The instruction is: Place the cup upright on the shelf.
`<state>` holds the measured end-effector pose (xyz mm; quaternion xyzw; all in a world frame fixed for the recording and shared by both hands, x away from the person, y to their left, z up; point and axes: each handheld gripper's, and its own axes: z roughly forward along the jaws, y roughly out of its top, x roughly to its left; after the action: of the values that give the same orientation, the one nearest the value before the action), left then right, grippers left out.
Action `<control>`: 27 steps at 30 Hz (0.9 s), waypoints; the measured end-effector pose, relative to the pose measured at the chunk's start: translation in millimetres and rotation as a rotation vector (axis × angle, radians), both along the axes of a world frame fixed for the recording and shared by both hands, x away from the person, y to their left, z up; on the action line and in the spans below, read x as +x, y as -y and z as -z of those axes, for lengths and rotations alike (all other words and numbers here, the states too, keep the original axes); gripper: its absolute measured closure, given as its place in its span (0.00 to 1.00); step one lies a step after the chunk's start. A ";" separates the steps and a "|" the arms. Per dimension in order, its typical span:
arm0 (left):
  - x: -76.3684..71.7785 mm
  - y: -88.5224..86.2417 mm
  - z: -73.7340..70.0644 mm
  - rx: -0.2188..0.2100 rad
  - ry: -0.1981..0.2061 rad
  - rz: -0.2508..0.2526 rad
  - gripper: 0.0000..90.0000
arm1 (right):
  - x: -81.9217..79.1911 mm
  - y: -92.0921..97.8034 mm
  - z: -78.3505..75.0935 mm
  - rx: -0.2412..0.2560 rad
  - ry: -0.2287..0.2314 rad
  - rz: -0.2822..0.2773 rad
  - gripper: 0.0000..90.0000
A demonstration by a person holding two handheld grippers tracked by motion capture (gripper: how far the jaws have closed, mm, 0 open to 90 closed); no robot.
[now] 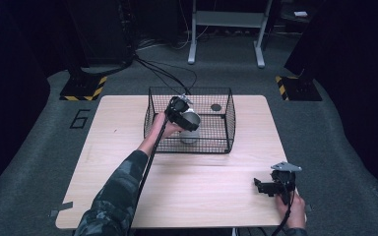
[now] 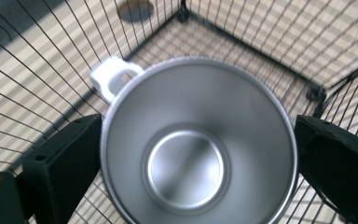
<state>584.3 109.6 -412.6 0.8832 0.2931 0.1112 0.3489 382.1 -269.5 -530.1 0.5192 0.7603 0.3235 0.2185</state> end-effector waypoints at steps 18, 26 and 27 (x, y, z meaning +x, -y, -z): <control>-38.4 -24.2 -41.3 -0.088 0.082 0.034 0.00 | 0.0 0.0 0.0 0.000 0.000 0.000 0.00; -62.9 -39.5 -49.8 -0.105 0.120 0.021 0.00 | 0.0 -0.1 0.0 0.001 0.000 0.001 0.00; -66.0 -42.0 -50.7 -0.107 0.118 0.025 0.00 | 0.0 -0.1 0.0 0.000 0.000 0.000 0.00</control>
<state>518.2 151.6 -362.0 0.8586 0.2665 0.1431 0.4138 382.1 -269.4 -530.0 0.5194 0.7601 0.3236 0.2185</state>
